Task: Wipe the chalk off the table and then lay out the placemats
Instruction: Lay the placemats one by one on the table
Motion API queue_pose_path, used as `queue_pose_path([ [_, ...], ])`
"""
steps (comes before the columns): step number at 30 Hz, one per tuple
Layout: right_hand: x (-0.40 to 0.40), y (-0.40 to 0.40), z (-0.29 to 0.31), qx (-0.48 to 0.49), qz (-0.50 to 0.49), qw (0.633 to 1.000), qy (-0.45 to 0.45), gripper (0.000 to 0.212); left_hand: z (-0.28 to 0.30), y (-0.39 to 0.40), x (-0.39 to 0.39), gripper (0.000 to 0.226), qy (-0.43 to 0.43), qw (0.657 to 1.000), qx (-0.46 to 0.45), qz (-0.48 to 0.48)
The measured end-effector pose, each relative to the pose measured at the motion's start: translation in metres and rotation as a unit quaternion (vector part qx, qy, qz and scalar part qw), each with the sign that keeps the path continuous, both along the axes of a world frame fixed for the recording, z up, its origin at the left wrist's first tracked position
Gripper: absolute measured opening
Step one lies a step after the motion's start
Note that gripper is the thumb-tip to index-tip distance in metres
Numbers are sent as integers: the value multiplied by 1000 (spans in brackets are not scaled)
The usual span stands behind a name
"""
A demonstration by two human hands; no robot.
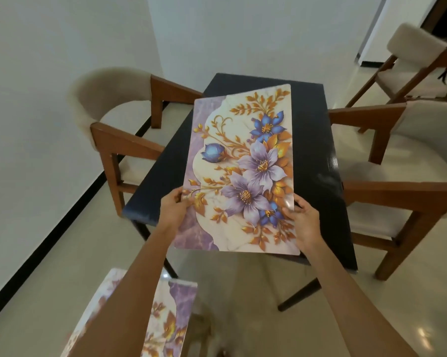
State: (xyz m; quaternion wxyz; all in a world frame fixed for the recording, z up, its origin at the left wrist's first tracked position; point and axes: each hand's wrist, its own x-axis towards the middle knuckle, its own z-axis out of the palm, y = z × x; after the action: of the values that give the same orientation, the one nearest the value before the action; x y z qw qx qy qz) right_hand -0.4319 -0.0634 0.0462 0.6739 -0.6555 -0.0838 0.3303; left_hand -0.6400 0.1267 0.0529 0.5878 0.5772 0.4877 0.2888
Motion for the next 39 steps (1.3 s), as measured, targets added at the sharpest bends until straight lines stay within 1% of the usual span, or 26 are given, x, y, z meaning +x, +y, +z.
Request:
queue_pose_path([
  [2,21,20,-2,-8,-19,1000,9,36,2,20,16,14,2,1000,-25,-9],
  [5,53,50,-1,-26,-44,999,18,32,7,47,41,24,17,999,-38,-28],
  [9,87,81,0,-48,-56,997,34,32,14,77,70,32,-1,996,-69,-49],
  [12,116,106,0,-43,-65,996,52,27,16,102,97,38,-22,994,-95,-55],
  [13,127,115,2,-44,-68,995,55,30,17,110,107,38,-23,994,-96,-52],
  [15,147,133,5,-37,-68,995,67,35,17,125,129,38,-23,995,-88,-28],
  [18,180,157,8,-26,-70,995,64,34,13,147,166,36,-5,998,-63,19],
  [23,231,203,9,-31,-65,996,52,32,3,179,220,31,-7,996,-28,86],
  [25,250,225,6,-44,-58,996,45,28,-3,197,237,29,-15,992,-38,121],
  [28,270,258,0,-62,-65,995,42,28,-12,224,261,29,-68,978,-95,171],
  [31,292,292,-16,-84,-87,992,48,23,-18,251,286,29,-127,965,-149,176],
  [33,303,316,-23,-91,-97,989,68,17,-22,268,301,29,-146,963,-154,165],
  [35,314,342,-30,-95,-102,987,80,20,-30,289,313,28,-128,970,-131,163],
  [39,333,396,-40,-92,-100,988,73,23,-48,337,334,25,-91,975,-89,183],
])
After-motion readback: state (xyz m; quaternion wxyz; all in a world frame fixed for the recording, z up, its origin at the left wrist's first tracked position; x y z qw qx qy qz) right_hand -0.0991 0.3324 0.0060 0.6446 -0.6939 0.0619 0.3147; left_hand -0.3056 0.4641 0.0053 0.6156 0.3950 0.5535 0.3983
